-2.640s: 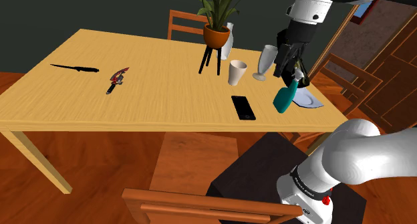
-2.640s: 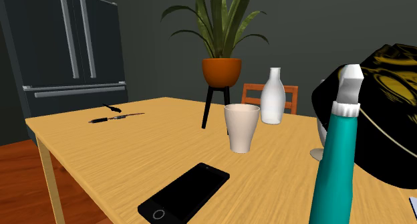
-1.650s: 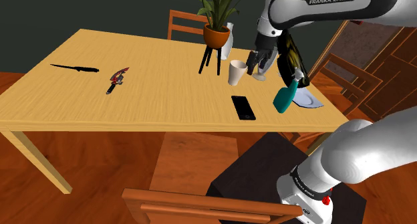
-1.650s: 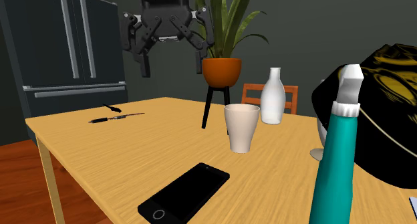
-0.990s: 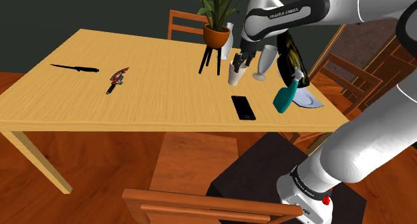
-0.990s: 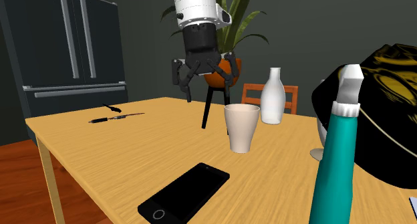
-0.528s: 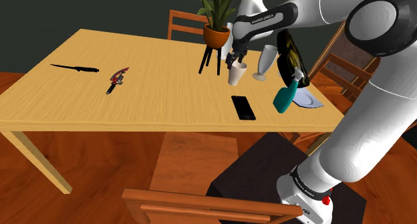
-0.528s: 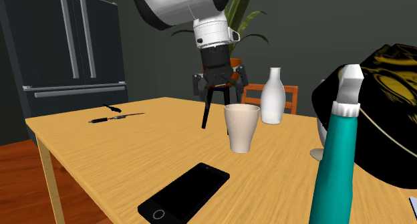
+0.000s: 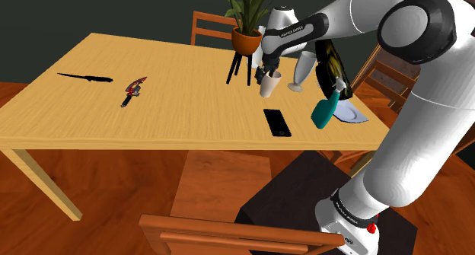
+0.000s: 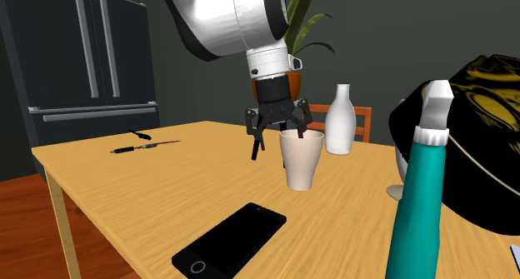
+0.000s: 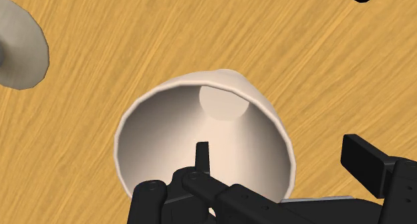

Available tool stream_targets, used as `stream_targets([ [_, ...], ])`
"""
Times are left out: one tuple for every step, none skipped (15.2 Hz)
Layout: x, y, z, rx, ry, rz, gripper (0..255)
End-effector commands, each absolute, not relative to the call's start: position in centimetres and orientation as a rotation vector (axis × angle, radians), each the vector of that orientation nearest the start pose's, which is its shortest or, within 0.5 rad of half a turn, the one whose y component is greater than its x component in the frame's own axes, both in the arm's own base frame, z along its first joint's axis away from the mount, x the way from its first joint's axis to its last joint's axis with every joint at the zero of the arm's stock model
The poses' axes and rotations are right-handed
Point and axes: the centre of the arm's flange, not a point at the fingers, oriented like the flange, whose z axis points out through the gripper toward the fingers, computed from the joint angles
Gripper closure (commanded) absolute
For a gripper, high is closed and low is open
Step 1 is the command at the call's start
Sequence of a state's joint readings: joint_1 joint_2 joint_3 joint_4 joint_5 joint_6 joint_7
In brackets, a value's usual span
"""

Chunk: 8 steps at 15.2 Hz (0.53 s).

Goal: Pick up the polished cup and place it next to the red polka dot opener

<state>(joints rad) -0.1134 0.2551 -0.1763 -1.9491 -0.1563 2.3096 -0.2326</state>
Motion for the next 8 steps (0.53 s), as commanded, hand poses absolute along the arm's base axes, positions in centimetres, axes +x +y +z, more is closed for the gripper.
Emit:
stream_targets([
  [59.14, -17.48, 35.95, -3.326, -0.084, -0.103, 0],
  [59.14, -17.48, 35.95, -3.326, -0.084, -0.103, 0],
  [59.14, -17.48, 35.95, -3.326, -0.084, -0.103, 0],
  [59.14, -17.48, 35.95, -3.326, -0.084, -0.103, 0],
  [59.14, -17.48, 35.95, -3.326, -0.084, -0.103, 0],
  [59.14, -17.48, 35.95, -3.326, -0.084, -0.103, 0],
  [59.14, -17.48, 35.96, -3.326, -0.084, -0.103, 0],
  [59.14, -17.48, 35.96, -3.326, -0.084, -0.103, 255],
])
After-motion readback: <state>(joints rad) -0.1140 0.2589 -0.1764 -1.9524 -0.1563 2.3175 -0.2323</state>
